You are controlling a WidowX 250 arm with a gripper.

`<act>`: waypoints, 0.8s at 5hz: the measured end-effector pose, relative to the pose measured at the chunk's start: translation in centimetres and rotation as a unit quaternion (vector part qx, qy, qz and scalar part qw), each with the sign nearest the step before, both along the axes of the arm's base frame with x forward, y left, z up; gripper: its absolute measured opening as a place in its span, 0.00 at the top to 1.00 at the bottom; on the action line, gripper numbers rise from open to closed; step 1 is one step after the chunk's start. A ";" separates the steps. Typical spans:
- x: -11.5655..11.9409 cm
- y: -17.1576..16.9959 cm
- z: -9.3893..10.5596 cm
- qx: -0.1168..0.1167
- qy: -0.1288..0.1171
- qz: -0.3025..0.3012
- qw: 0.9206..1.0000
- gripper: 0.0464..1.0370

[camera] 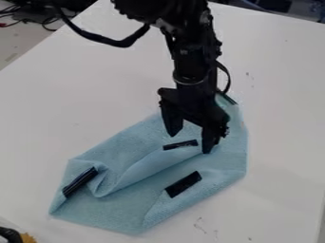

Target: Unfold the cloth bottom rigth to top left

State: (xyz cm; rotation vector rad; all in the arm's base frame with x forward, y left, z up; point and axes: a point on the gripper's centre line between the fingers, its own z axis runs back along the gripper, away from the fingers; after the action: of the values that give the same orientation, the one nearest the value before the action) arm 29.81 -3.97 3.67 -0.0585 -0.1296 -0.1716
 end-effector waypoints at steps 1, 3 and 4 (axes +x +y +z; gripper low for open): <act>0.3 0.3 -0.3 0.010 0.010 0.007 1.000 0.04; 1.2 0.5 -1.1 0.023 0.022 -0.001 0.999 0.04; 1.2 0.5 -1.7 0.018 0.030 -0.006 0.999 0.04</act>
State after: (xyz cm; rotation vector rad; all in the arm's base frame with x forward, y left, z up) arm 31.02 -3.51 2.01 -0.0291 -0.0662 -0.1833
